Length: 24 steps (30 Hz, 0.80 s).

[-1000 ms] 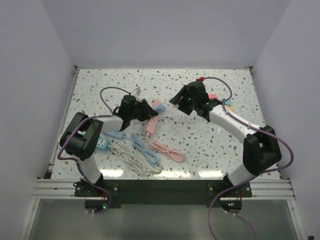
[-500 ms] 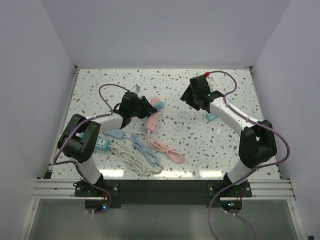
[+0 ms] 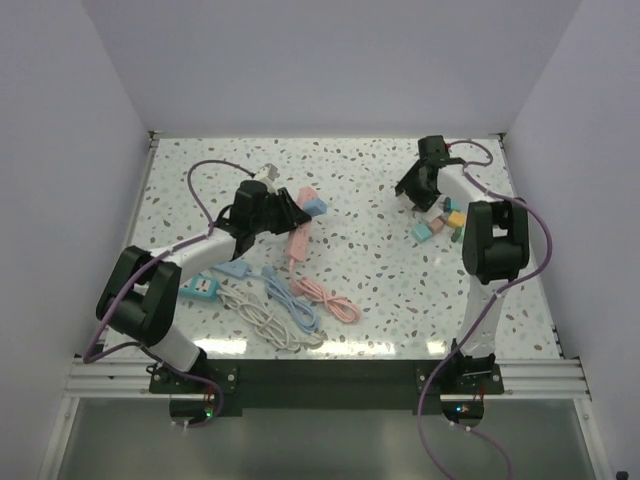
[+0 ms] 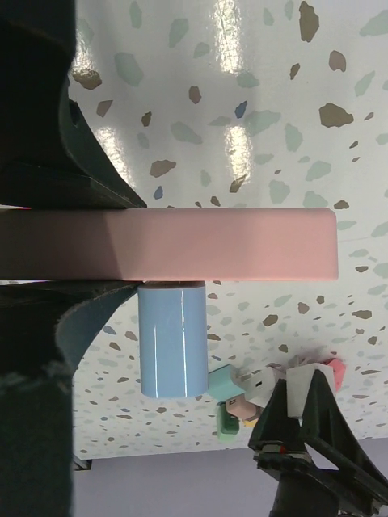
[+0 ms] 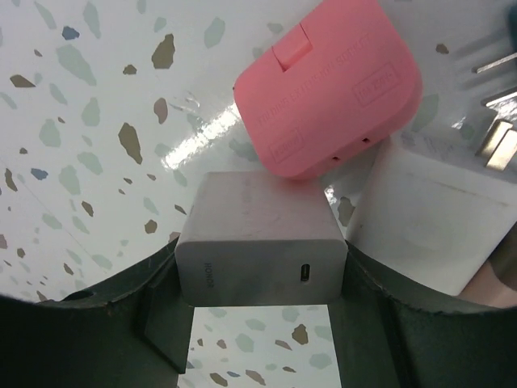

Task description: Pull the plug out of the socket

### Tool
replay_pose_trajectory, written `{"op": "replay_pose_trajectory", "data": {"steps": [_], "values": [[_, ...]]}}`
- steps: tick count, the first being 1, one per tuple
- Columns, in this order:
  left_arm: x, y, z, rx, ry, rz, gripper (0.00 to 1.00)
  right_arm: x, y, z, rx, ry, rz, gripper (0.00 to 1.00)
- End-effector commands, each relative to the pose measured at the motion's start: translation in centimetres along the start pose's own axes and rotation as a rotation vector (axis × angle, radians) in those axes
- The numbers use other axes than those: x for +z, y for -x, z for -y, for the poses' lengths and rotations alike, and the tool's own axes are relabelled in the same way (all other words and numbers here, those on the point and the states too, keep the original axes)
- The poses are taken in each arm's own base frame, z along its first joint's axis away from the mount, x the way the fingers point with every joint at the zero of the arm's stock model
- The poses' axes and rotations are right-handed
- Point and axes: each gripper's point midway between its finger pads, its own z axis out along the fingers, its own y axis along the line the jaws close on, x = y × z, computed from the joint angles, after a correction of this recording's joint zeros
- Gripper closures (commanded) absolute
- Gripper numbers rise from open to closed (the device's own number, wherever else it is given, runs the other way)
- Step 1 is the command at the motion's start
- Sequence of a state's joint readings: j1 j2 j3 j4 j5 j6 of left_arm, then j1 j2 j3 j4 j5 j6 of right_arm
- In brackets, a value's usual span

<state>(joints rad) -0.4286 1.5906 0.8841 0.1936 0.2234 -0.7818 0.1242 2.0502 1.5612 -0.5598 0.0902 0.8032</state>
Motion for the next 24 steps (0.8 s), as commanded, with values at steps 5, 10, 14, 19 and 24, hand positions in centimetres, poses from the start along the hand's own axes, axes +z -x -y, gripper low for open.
{"op": "replay_pose_trajectory", "data": {"steps": [5,10,14,19,24], "values": [[-1.3,0.9,1.5,0.059,-0.039,0.018,1.00,-2.0,4.2,-0.3,0.044,0.060,0.038,0.27],[-0.8,0.3,0.8,0.069,-0.028,-0.005,1.00,-6.0,5.4,-1.5,0.027,0.153,0.088,0.02],[-0.4,0.2,0.6,0.075,-0.021,-0.011,1.00,-9.5,3.4,-2.9,-0.010,0.299,0.062,0.02],[0.0,0.3,0.7,0.075,-0.029,-0.016,1.00,-13.0,-1.1,-2.9,-0.076,0.377,-0.017,0.02],[0.2,0.6,1.4,0.076,-0.055,-0.015,1.00,-14.8,-7.7,-6.3,-0.236,0.503,-0.118,0.02]]}}
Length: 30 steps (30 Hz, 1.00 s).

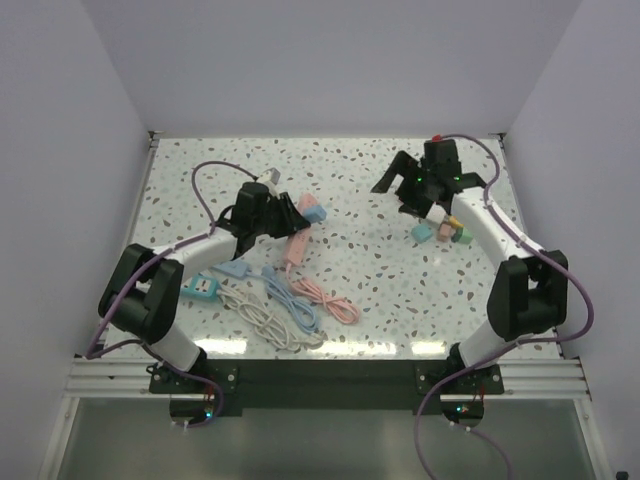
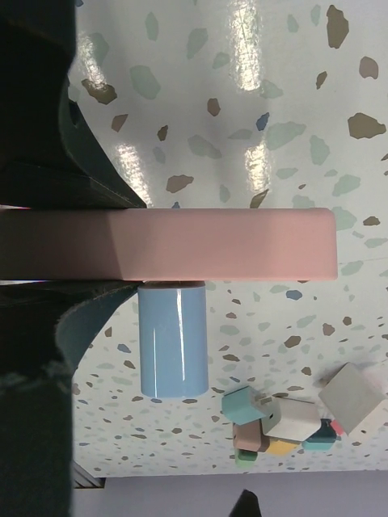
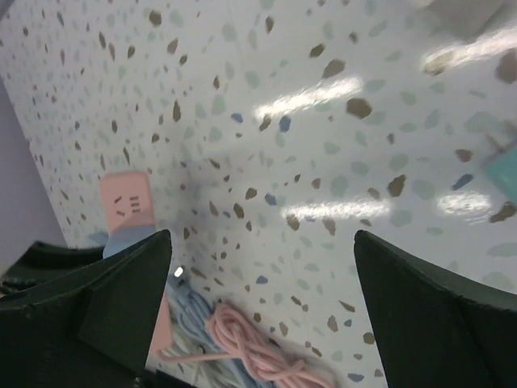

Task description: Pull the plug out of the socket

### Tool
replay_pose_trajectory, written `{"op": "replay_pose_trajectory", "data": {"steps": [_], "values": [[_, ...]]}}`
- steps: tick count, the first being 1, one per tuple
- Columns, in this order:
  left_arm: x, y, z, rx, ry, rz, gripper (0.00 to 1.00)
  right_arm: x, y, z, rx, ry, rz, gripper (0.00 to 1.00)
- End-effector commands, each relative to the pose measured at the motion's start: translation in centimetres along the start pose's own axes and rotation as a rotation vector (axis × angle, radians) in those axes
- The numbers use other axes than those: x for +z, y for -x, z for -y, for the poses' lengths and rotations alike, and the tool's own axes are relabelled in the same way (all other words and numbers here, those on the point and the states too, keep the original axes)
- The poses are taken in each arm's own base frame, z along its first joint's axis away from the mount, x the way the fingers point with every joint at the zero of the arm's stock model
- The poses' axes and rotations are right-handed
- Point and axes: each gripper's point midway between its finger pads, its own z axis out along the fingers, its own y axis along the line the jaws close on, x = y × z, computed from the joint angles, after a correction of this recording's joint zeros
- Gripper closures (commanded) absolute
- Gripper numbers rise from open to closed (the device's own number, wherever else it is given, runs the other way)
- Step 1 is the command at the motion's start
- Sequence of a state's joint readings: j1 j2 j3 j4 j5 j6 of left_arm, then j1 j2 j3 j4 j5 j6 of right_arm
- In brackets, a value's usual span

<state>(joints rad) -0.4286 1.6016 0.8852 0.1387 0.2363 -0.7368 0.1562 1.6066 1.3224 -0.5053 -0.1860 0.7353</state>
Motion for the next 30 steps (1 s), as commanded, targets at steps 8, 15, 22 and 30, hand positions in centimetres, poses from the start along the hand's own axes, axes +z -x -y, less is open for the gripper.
{"op": "replay_pose_trajectory", "data": {"steps": [8,15,22,30], "values": [[0.2,2.1,3.0,0.048,-0.094,0.044,1.00,2.1,-11.3,-10.4,-0.072,0.287,-0.165,0.02],[0.3,1.6,3.2,0.037,-0.099,0.039,1.00,4.1,-12.3,-12.5,-0.030,0.295,-0.171,0.02],[0.2,1.9,3.9,0.027,-0.119,0.052,1.00,6.3,-13.9,-13.4,-0.002,0.255,-0.200,0.04],[0.4,1.6,3.6,0.014,-0.109,0.050,1.00,6.7,-13.6,-14.0,0.016,0.272,-0.159,0.58]]}}
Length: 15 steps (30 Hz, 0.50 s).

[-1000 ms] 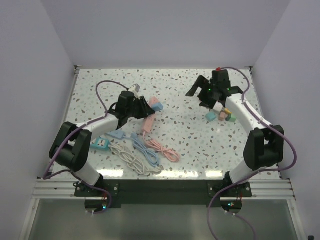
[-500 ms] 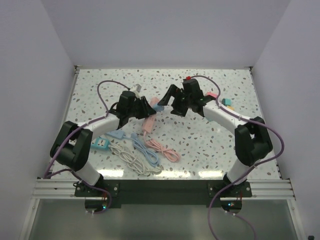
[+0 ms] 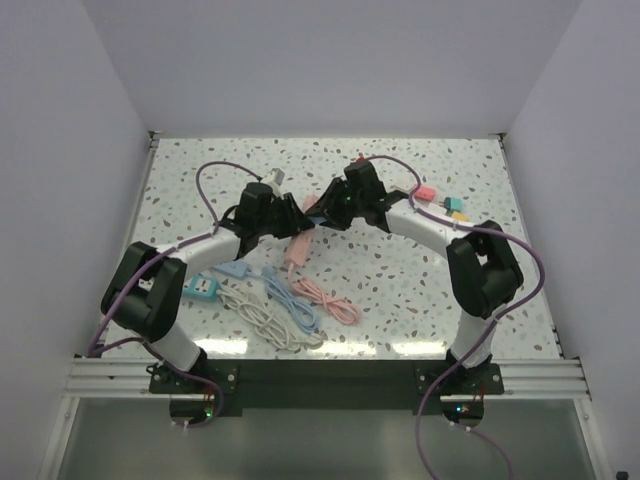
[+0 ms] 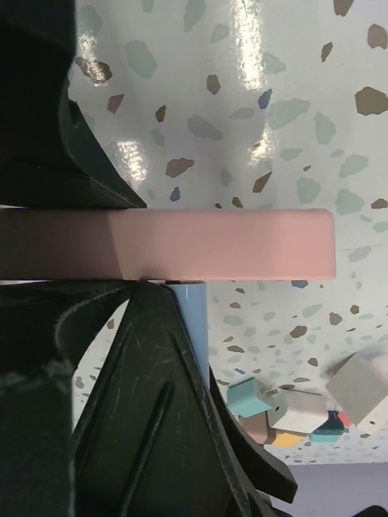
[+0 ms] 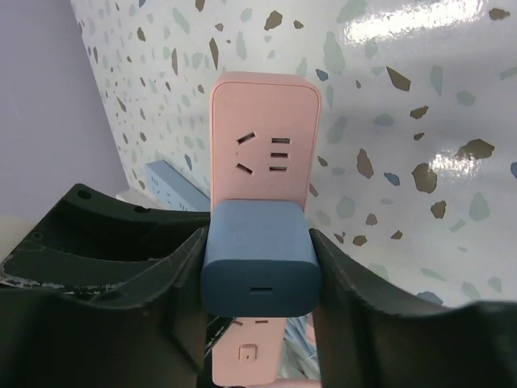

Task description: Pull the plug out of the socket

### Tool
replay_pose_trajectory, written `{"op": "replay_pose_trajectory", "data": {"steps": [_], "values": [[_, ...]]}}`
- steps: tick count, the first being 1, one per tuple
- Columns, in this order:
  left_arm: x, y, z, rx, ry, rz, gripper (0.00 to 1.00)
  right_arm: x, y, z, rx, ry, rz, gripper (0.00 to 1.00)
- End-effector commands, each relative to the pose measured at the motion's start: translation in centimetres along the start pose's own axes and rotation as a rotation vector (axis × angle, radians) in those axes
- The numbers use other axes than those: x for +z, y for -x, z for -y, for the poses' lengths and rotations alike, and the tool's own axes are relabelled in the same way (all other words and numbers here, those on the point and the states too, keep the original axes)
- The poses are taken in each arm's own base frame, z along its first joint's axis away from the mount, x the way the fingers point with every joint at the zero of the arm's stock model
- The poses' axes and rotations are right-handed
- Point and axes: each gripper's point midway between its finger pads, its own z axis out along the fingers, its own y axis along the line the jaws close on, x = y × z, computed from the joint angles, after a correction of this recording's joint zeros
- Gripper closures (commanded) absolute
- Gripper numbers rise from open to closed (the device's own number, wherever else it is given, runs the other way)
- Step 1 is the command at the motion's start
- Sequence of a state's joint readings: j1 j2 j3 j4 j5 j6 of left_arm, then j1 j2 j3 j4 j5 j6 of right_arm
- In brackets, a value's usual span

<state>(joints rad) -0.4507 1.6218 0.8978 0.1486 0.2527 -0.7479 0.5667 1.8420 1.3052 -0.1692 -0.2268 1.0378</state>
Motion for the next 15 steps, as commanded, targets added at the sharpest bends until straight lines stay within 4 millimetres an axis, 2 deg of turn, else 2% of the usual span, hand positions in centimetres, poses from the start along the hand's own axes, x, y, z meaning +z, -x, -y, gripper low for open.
{"op": "replay_pose_trajectory", "data": {"steps": [1,2,3,5,6,8,9,10,15], "values": [[-0.1,2.2,2.6,0.014,-0.082,0.074,1.00,-0.6,2.0,-1.9,-0.001,0.042,0.090,0.67],[-0.1,2.2,2.5,0.012,-0.077,0.074,1.00,-0.7,2.1,-1.9,-0.002,0.038,0.091,0.75],[-0.1,2.2,2.3,0.013,-0.070,0.079,1.00,-0.8,1.9,-2.0,-0.002,0.038,0.079,0.88],[0.0,2.0,1.5,0.009,-0.045,0.081,1.00,-1.3,1.7,-2.1,-0.003,0.030,0.071,1.00],[0.1,1.8,1.0,0.001,-0.025,0.085,1.00,-2.0,1.9,-2.5,-0.007,0.041,0.081,1.00],[0.3,1.3,-0.2,-0.010,0.005,0.080,1.00,-2.9,1.9,-2.2,0.001,0.040,0.091,1.00],[0.5,1.1,-0.9,-0.022,0.028,0.083,1.00,-4.2,2.3,-2.8,0.001,0.063,0.112,1.00],[0.6,0.9,-1.8,-0.035,0.043,0.084,1.00,-4.5,2.4,-2.1,0.015,0.061,0.114,1.00],[1.7,-0.1,-4.6,-0.076,0.106,0.067,1.00,-7.5,3.3,-1.5,0.048,0.100,0.131,1.00]]}}
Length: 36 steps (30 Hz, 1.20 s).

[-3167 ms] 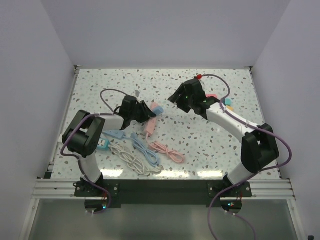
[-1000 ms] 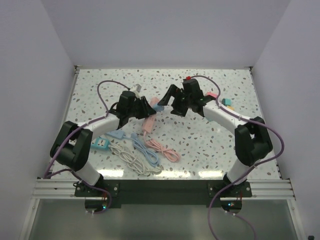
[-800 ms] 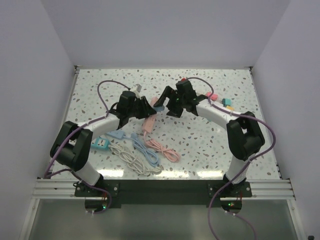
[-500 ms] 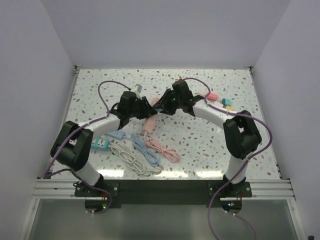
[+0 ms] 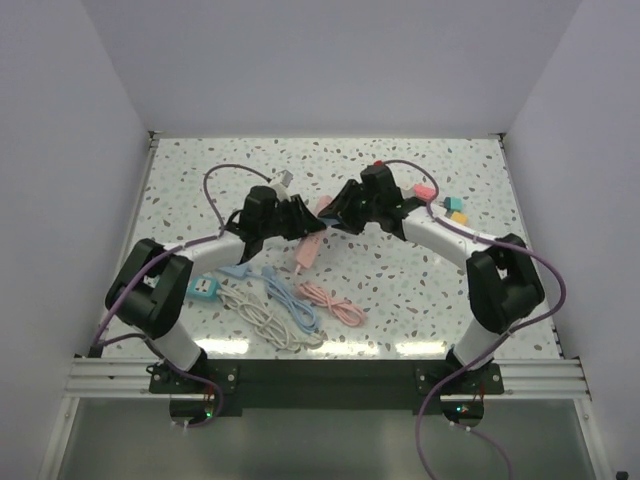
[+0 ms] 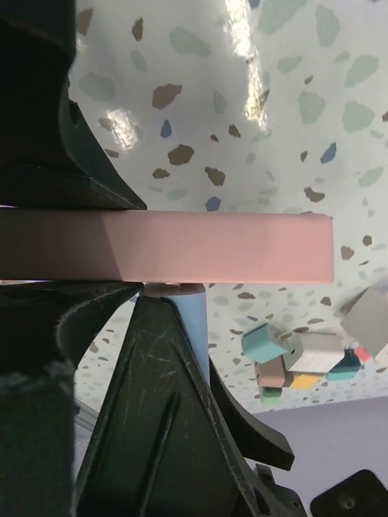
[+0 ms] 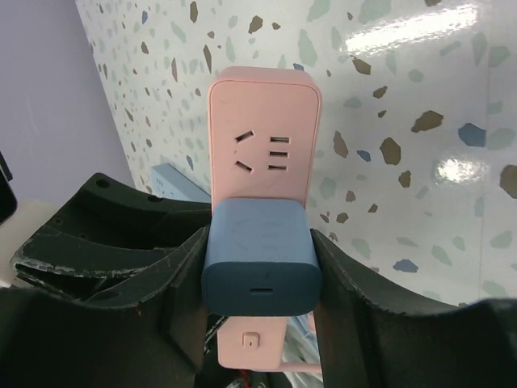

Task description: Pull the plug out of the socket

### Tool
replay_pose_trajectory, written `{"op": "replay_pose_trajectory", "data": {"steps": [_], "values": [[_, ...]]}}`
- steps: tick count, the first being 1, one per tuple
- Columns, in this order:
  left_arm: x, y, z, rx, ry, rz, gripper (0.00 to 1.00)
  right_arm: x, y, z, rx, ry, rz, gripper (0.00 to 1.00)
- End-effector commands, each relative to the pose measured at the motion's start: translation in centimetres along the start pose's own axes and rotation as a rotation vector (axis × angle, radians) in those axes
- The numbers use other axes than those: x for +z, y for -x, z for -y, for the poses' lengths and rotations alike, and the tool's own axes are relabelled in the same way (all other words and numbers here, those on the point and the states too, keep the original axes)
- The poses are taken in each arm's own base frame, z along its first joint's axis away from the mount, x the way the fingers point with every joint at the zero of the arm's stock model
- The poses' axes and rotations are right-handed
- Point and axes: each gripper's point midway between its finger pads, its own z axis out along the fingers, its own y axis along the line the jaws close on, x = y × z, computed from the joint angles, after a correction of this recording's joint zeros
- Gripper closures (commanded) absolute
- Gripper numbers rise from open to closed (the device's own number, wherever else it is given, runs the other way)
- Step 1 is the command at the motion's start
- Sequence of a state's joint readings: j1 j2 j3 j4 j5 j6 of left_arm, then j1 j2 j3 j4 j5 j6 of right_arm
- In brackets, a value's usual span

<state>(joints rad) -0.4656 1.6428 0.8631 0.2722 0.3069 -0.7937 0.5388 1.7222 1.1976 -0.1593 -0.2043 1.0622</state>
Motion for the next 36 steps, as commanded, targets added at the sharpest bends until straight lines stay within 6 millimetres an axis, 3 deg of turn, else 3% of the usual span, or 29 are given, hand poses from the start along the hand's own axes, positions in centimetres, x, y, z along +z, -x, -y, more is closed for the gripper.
{"op": "replay_pose_trajectory", "data": {"steps": [1,6,12,15,17,18,19,20,23,24,26,28,33,36], "values": [[0.7,0.7,-6.6,-0.057,0.206,0.068,1.00,-5.3,3.1,-2.3,0.013,0.098,0.087,1.00],[1.9,0.0,-7.5,-0.089,0.226,0.041,1.00,-6.7,3.8,-1.8,0.034,0.099,0.108,1.00],[2.0,2.4,-4.6,-0.076,0.162,0.095,1.00,-7.1,4.8,-1.2,0.039,0.078,0.137,1.00],[0.8,4.5,-2.7,-0.049,0.136,0.142,1.00,-7.9,8.4,1.4,0.049,0.016,0.217,1.00],[-0.3,5.7,-2.6,-0.034,0.153,0.172,1.00,-8.2,10.0,3.2,0.030,-0.044,0.249,1.00],[-1.4,6.7,-2.0,-0.018,0.143,0.196,1.00,-8.0,11.0,4.2,0.010,-0.077,0.254,1.00],[-2.5,7.9,-2.9,-0.027,0.158,0.223,1.00,-8.5,12.5,5.6,0.029,-0.100,0.265,1.00],[-3.8,9.0,-2.6,-0.024,0.147,0.251,1.00,-8.4,13.2,6.5,0.035,-0.113,0.263,1.00],[-7.2,11.8,-5.4,-0.019,0.209,0.308,1.00,-8.1,15.4,10.2,0.090,-0.169,0.245,1.00],[-8.5,12.5,-7.3,-0.038,0.260,0.316,1.00,-8.1,16.4,11.8,0.107,-0.199,0.257,1.00],[-10.2,13.2,-8.5,-0.041,0.289,0.327,1.00,-8.3,17.3,13.1,0.139,-0.203,0.275,1.00],[-12.0,13.7,-11.1,-0.063,0.341,0.339,1.00,-8.1,18.1,14.6,0.176,-0.216,0.286,1.00],[-15.0,12.5,-17.0,-0.142,0.466,0.315,1.00,-8.9,21.7,18.0,0.279,-0.232,0.355,1.00],[-15.9,12.0,-18.8,-0.171,0.488,0.318,1.00,-9.3,25.0,18.5,0.284,-0.207,0.431,1.00]]}}
